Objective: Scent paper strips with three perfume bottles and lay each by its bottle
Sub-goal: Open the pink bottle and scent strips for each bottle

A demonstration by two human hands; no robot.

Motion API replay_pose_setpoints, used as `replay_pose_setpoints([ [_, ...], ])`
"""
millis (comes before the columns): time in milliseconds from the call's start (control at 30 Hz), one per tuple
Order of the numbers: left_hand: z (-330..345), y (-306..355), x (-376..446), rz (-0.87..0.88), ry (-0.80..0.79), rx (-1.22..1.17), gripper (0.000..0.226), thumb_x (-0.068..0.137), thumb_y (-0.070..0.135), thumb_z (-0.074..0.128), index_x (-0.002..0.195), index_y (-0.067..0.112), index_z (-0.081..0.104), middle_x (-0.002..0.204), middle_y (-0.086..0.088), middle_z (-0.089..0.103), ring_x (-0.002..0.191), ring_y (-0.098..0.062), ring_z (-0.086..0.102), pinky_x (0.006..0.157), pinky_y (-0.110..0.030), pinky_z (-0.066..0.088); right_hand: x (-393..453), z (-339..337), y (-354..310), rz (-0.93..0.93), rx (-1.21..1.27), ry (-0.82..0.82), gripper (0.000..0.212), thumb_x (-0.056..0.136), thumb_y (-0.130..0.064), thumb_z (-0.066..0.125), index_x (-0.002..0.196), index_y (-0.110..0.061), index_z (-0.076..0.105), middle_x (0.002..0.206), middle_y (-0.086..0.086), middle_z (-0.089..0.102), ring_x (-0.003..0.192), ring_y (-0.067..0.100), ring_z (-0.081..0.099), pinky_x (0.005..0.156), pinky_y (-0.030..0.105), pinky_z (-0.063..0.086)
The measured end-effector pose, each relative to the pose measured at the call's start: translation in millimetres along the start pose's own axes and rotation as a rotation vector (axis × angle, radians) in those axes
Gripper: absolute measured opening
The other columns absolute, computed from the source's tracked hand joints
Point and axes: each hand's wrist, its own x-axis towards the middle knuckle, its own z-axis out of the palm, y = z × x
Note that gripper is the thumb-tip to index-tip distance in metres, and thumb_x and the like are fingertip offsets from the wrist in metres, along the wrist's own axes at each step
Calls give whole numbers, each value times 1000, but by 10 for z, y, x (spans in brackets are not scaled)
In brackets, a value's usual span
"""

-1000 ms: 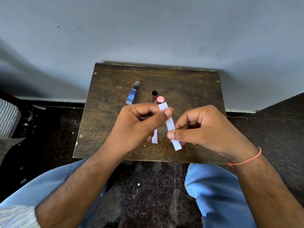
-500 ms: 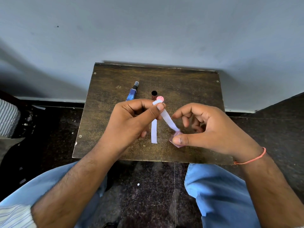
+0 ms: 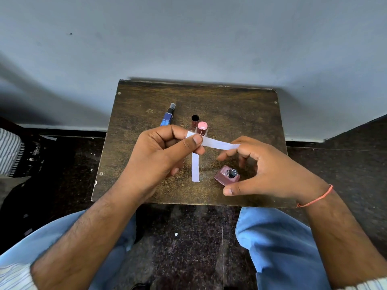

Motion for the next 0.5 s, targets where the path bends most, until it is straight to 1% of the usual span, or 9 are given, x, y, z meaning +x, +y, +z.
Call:
replay_pose_setpoints([
  [67,-16,-3,5,1,1,0,15,81,30,83,84,17,80,82,-10,80,40,-11,39,42,-19,32,36,50,27,-1,-52,-14,61,66,-47,102,120,-45,73,122,-21,63,99,10,62,88,31,55],
  [167,-36,2,5,-1,14,-3,20,76,34,91,82,19,81,81,-18,75,40,-11,41,43,-19,29,74,93,69,-21,-71,-9,53,70,-43,101,117,-41,77,117,-23,70,102,3,66,89,25,54],
  [233,-48,1,7,-20,39,-31,19,73,36,89,82,21,81,81,-11,77,40,-10,42,42,-18,27,91,104,82,-5,-77,9,43,74,-44,98,114,-43,80,111,-25,76,104,-3,70,89,22,54],
  [300,-63,-8,12,-45,42,-52,16,74,35,85,82,22,80,84,-7,79,40,-9,42,41,-19,23,92,101,85,48,-63,41,37,77,-47,95,112,-46,82,103,-28,80,97,-10,72,84,19,53],
  [333,-73,-13,13,-58,38,-54,15,75,34,84,81,22,80,86,-7,80,40,-9,41,41,-21,22,93,100,94,71,-26,54,35,79,-46,94,111,-45,83,100,-27,81,94,-10,73,84,20,55],
  [400,-94,-21,6,-91,23,-42,11,77,33,83,80,22,79,89,-7,80,40,-9,41,41,-21,21,82,95,114,106,96,85,30,83,-40,93,111,-40,83,101,-19,83,96,-2,77,94,31,61],
  [433,-102,-25,-3,-113,14,-35,10,77,32,82,79,23,79,90,-6,81,40,-8,41,40,-18,22,74,88,105,112,169,104,27,86,-35,91,111,-38,82,103,-12,84,99,7,79,98,37,62],
  [467,-105,-31,-13,-136,6,-32,10,77,32,82,78,23,78,92,-6,81,40,-7,41,39,-17,23,70,86,89,105,267,123,24,90,-27,87,113,-34,80,104,-4,84,100,17,80,99,43,62],
  [500,-106,-39,-26,-160,1,-35,10,77,31,82,78,22,78,93,-6,81,40,-7,40,38,-16,24,67,90,60,97,405,142,23,95,-16,82,116,-27,77,103,4,83,99,27,81,97,47,63],
])
